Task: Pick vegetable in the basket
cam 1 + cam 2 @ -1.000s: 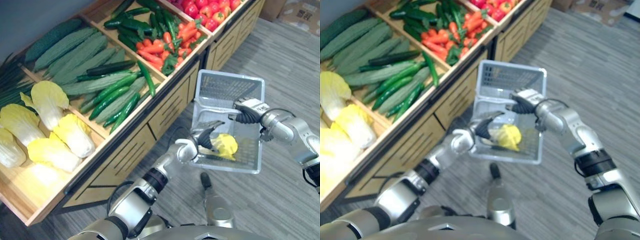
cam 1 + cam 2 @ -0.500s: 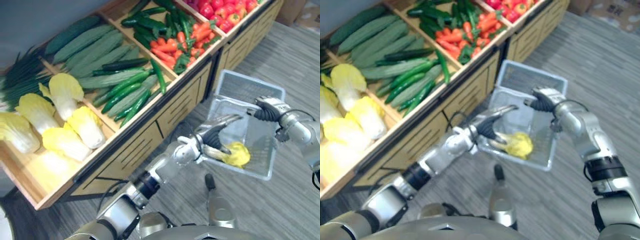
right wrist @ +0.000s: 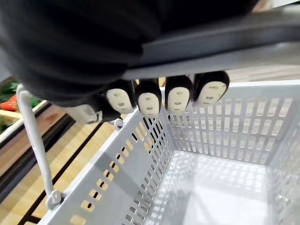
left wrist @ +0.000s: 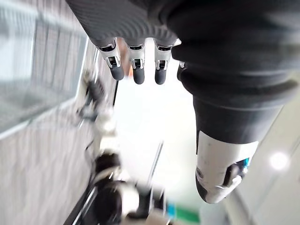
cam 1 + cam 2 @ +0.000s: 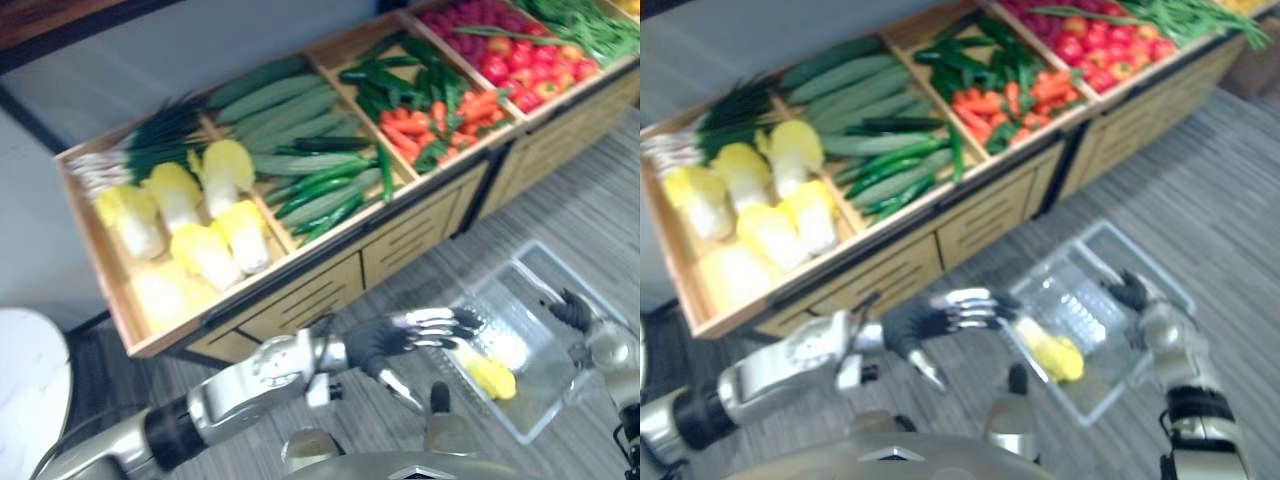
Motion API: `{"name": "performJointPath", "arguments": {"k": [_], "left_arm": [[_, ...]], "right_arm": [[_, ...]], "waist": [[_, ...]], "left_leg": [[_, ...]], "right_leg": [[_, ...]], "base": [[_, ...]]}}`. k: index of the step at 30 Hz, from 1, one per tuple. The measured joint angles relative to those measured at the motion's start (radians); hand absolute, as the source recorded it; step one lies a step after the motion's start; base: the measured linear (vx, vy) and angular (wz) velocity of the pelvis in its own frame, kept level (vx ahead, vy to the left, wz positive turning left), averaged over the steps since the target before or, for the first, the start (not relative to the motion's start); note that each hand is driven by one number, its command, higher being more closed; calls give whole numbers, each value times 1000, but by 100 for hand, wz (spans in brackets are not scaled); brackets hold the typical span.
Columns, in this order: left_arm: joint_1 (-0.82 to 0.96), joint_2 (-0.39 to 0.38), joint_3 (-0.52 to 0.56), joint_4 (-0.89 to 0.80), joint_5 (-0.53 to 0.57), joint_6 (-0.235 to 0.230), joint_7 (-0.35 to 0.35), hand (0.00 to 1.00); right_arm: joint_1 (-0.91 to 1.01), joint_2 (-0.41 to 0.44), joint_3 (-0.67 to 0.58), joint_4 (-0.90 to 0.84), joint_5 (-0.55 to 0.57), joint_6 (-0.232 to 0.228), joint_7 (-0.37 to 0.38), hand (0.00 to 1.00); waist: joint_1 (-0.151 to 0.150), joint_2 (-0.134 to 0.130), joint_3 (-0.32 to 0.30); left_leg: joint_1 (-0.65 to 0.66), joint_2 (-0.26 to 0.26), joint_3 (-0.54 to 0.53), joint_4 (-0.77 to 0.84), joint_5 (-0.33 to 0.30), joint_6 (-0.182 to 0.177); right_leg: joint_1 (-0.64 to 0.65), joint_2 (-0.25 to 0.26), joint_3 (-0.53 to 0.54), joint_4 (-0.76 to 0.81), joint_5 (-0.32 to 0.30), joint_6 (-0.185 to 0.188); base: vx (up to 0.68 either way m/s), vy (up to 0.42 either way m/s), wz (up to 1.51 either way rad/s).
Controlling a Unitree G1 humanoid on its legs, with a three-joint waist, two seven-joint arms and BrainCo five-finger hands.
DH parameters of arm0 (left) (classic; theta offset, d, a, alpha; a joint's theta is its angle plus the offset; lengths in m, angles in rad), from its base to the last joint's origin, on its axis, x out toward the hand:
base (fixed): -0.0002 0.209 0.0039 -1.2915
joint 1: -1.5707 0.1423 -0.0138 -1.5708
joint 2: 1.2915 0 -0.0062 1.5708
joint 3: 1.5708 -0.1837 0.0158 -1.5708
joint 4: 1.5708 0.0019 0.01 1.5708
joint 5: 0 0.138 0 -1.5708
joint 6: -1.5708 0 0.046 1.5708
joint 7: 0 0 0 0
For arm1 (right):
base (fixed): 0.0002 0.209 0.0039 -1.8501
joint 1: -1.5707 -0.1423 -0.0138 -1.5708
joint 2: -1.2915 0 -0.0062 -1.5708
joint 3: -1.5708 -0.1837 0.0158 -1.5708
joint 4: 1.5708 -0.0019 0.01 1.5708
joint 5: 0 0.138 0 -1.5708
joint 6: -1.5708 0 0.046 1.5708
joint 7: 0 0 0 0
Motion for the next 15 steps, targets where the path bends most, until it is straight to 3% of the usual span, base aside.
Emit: {"name": "performJointPath", "arguments": {"k": [1,2,3,4,5,7,11,13,15], "left_arm": [[105,-33,136,-6,-1,-1,19,0],[192,-125,273,9,14,-10,62,0],[202,-149,297,17,15,-15,69,0],[229,-263,384,56,49,-33,102,0],[234,-392,461,105,99,-44,156,0],[234,-520,533,153,152,-44,262,0],[248,-624,670,251,237,-30,360,0],[238,-695,836,365,318,-29,433,0],[230,-723,934,441,381,-26,481,0]], "right_arm": [[22,52,-49,55,2,15,-28,100],[52,117,-101,118,2,27,-58,100],[58,129,-115,129,2,29,-64,100],[75,166,-156,160,2,33,-93,100],[76,179,-190,187,2,48,-113,100],[74,189,-217,237,6,63,-137,100],[78,212,-282,284,48,74,-159,100],[84,229,-304,287,61,75,-170,100],[89,233,-305,287,82,74,-177,100]], "waist": [[3,-21,-4],[11,-34,-35],[15,-34,-42],[27,-55,-49],[33,-56,-57],[44,-72,-59],[46,-83,-67],[48,-81,-70],[48,-81,-76]], "left_leg": [[-4,-16,-38,-28,18,2],[-23,-41,-84,-72,49,3],[-25,-47,-92,-83,57,4],[-34,-67,-119,-118,83,9],[-34,-84,-145,-153,108,14],[-36,-104,-182,-202,146,18],[-31,-119,-240,-285,216,28],[-24,-119,-249,-319,240,28],[-14,-120,-248,-341,252,27]], "right_leg": [[17,-10,-37,-2,-12,-2],[20,-23,-78,-8,-19,-9],[21,-25,-89,-10,-19,-9],[26,-34,-116,-24,-19,-9],[34,-42,-145,-32,-19,-9],[40,-45,-180,-32,-19,-9],[50,-40,-243,-30,-28,-19],[50,-33,-256,-30,-36,-30],[51,-30,-258,-31,-37,-32]], "base": [[31,-30,113],[38,-32,94],[41,-29,85],[59,-21,67],[51,-18,71],[18,-2,57],[9,-3,49],[-23,-1,14],[0,0,0]]}}
